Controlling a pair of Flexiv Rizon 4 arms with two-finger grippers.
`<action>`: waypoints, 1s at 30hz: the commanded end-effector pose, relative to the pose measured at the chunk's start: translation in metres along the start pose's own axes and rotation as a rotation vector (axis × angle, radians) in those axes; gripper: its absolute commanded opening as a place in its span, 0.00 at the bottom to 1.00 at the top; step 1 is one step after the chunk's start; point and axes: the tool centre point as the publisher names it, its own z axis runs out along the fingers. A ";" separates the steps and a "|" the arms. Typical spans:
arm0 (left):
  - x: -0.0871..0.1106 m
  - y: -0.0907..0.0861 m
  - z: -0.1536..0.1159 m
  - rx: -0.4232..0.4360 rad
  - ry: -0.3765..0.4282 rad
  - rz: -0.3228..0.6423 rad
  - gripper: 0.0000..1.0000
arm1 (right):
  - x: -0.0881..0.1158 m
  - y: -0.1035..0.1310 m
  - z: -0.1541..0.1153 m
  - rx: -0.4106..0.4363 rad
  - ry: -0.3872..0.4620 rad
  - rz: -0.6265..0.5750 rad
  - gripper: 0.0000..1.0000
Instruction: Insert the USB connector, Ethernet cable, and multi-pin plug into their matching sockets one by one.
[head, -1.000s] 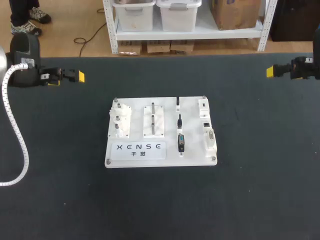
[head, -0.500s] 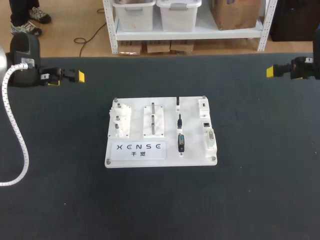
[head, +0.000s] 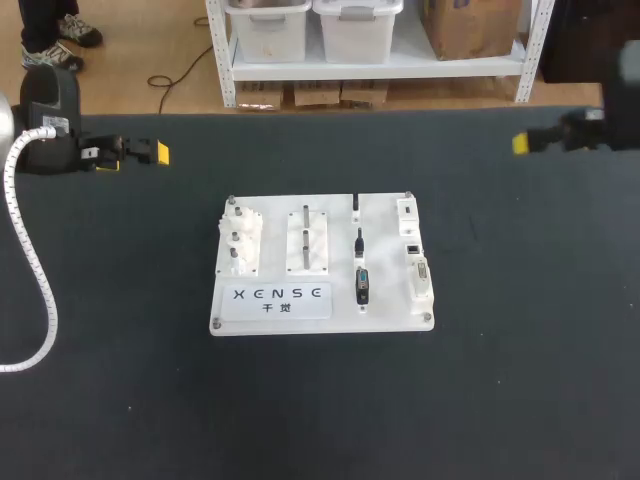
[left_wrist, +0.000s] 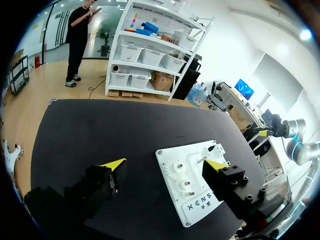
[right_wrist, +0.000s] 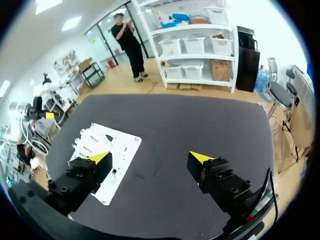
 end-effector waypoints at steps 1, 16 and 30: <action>0.000 0.000 0.000 0.000 0.000 0.000 1.00 | -0.021 0.031 0.031 0.302 0.117 -0.001 1.00; 0.000 0.000 0.000 0.000 0.000 0.000 1.00 | -0.013 0.088 0.109 0.509 0.412 0.167 1.00; 0.000 0.000 0.000 0.000 0.000 0.000 1.00 | 0.012 0.120 0.160 0.505 0.485 0.155 1.00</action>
